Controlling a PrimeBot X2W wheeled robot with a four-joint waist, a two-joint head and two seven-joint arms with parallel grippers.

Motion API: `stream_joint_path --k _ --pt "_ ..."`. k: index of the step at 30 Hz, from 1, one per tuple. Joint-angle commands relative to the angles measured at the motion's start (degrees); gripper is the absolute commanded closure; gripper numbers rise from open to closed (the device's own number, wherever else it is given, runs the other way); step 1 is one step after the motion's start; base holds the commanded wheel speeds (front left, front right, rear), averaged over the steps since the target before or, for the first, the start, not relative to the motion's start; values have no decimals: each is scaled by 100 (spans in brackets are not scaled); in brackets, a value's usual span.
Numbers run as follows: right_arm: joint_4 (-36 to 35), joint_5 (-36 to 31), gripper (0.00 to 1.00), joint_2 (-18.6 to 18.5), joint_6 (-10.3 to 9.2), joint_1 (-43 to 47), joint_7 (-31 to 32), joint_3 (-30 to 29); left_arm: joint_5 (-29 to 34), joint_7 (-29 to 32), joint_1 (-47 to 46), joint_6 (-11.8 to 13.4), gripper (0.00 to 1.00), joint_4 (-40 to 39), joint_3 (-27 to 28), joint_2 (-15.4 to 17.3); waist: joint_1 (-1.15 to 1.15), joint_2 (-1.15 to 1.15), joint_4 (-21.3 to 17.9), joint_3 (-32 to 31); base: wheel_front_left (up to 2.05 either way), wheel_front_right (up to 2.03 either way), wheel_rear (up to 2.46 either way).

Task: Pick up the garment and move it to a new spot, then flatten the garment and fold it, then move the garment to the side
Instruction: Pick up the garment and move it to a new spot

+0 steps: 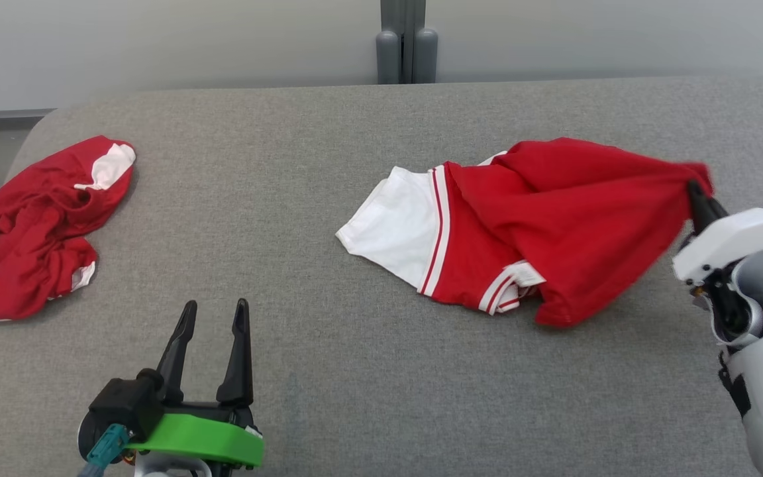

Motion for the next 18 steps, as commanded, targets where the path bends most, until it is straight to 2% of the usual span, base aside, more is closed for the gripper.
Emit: stream_joint_path --k 1,5,6,7,12,15,18 --pt "193 -171 100 104 6 6 -107 -304 -48 4 35 -12 0 -18 25 18 0 0 28 47 0 0 0" --pt "801 -795 100 261 4 -57 -310 -1341 11 4 23 -11 0 -32 81 17 0 0 -7 118 0 0 0" --pt "925 -1019 11 288 4 -69 -351 -1578 22 5 3 -12 0 -34 93 17 0 0 -17 129 0 0 0" --pt "1047 -1264 0 297 3 -70 -380 -1778 26 4 -19 -11 0 -35 101 17 0 0 -27 137 0 0 0" --pt "1194 -2600 0 361 4 55 -480 -2500 33 4 -76 -11 0 -23 106 19 0 0 -72 126 0 0 0" --pt "784 -3388 0 484 4 243 -627 -2660 4 4 -68 -11 0 -17 112 18 0 0 -101 88 0 0 0" --pt "106 -3912 0 723 4 555 -939 -2470 -20 5 -11 -11 0 -5 161 18 0 0 -157 24 0 0 0"
